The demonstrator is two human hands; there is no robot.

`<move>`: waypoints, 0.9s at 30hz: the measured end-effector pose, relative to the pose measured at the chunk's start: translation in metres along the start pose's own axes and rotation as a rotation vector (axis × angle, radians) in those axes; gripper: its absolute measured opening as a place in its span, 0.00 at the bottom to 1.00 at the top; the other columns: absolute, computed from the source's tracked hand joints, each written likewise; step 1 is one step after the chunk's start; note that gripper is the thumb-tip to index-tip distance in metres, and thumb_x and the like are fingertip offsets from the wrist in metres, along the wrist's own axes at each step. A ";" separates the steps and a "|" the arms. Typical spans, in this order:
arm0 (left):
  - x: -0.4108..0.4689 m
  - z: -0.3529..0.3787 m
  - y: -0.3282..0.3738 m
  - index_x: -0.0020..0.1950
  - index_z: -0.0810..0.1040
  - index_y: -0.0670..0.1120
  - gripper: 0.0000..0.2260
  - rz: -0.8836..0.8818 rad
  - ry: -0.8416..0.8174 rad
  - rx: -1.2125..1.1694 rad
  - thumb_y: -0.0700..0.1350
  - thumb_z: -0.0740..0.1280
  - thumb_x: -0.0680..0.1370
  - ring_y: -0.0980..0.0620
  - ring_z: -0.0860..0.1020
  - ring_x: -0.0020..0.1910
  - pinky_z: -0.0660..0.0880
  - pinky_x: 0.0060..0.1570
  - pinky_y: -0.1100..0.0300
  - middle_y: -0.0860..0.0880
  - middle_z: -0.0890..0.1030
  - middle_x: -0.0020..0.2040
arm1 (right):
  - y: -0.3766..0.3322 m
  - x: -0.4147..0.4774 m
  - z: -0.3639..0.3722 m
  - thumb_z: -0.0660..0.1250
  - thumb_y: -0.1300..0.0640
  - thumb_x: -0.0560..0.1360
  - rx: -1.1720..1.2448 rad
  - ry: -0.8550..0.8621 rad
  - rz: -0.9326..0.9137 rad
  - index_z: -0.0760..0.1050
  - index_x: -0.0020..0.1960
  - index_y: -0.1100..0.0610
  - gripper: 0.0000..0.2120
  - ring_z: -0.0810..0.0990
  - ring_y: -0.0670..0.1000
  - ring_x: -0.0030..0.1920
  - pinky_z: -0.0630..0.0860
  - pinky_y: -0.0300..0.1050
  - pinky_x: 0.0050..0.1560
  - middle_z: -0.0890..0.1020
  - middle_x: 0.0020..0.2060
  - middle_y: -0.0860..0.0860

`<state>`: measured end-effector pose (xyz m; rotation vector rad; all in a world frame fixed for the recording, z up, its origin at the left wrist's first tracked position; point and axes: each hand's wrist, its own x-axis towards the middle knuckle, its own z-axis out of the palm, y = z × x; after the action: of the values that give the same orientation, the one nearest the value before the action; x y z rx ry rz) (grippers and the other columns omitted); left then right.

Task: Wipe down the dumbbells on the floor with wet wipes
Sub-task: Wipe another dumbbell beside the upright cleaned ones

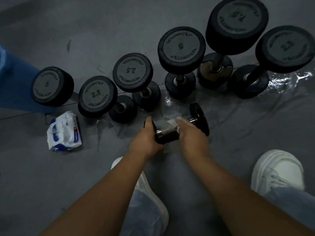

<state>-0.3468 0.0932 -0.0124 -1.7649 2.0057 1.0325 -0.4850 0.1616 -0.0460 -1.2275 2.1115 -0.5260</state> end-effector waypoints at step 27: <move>-0.021 0.020 0.008 0.75 0.53 0.44 0.47 -0.058 0.142 -0.188 0.44 0.79 0.64 0.41 0.77 0.56 0.75 0.52 0.54 0.40 0.75 0.61 | 0.010 0.001 -0.003 0.67 0.61 0.66 -0.245 -0.207 -0.505 0.67 0.70 0.52 0.33 0.73 0.57 0.59 0.75 0.55 0.53 0.72 0.67 0.48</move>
<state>-0.3543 0.1218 -0.0109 -2.0329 1.9818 1.1398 -0.4935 0.1658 -0.0497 -1.8880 1.7238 -0.3363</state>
